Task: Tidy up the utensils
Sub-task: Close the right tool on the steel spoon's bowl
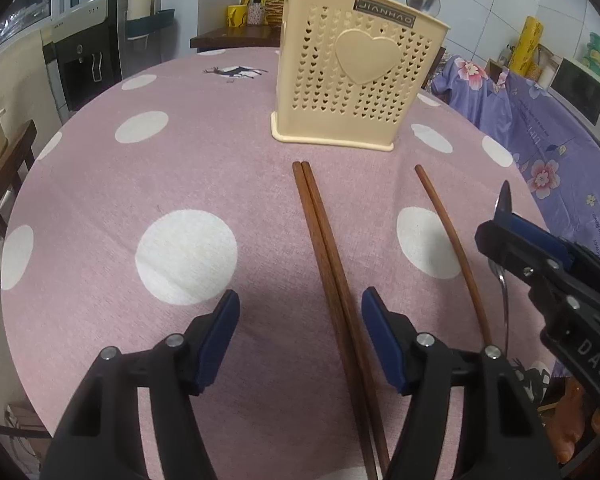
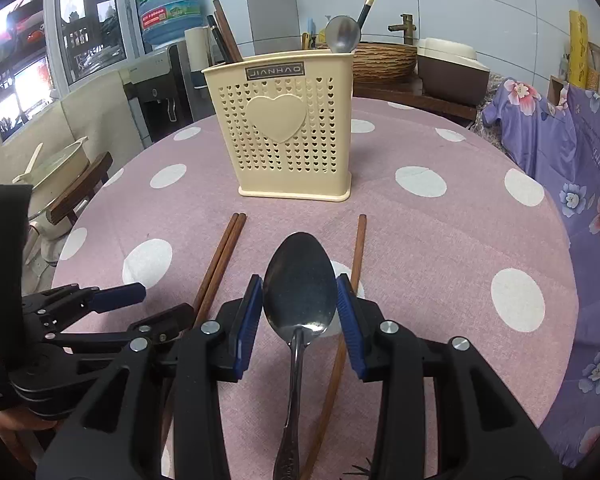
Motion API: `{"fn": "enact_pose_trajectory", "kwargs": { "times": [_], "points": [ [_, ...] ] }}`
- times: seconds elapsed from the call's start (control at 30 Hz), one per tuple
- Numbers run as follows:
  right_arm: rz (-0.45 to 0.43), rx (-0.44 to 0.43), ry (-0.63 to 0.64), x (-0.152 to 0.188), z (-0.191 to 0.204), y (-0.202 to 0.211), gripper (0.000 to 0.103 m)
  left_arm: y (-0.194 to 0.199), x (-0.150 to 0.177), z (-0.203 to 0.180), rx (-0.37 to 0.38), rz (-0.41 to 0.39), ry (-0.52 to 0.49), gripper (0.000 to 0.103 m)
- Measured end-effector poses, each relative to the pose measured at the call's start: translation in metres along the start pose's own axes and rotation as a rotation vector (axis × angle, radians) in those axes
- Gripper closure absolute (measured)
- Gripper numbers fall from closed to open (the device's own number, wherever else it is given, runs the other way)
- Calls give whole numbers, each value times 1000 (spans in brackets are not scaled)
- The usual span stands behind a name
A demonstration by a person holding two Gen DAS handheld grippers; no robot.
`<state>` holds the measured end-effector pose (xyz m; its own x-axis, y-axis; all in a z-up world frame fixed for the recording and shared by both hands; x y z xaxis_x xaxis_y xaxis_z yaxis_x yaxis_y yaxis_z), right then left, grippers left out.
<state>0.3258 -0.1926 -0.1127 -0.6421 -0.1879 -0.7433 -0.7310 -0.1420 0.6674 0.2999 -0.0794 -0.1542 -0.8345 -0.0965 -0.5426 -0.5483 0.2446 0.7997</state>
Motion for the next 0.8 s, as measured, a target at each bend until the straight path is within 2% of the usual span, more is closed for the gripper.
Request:
{"fn": "enact_pose_trajectory", "kwargs": {
  "times": [0.17, 0.47, 0.67, 0.8],
  "points": [
    [-12, -5, 6, -2, 3, 3, 65, -4, 3, 1, -42, -4, -13, 43],
    [-20, -6, 8, -1, 8, 6, 65, -10, -1, 4, -152, -26, -77, 42],
    [-20, 1, 0, 0, 6, 7, 65, -9, -9, 17, -141, -28, -56, 43],
    [-29, 5, -12, -2, 3, 9, 65, -13, -25, 24, -75, -19, 23, 43]
  ]
}}
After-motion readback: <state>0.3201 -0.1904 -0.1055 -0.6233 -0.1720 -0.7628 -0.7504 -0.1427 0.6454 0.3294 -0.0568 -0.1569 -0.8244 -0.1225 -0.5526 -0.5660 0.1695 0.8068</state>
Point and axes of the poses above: each gripper's, at about its wrist camera, not at the fingertips, and y roughly against the way its jaws point, z to its left, x to its underside, the point moved 10 cm from there along -y, roughly the way its jaws point, and after that the axes turned 12 degrees about y, right-handed, at the moved point
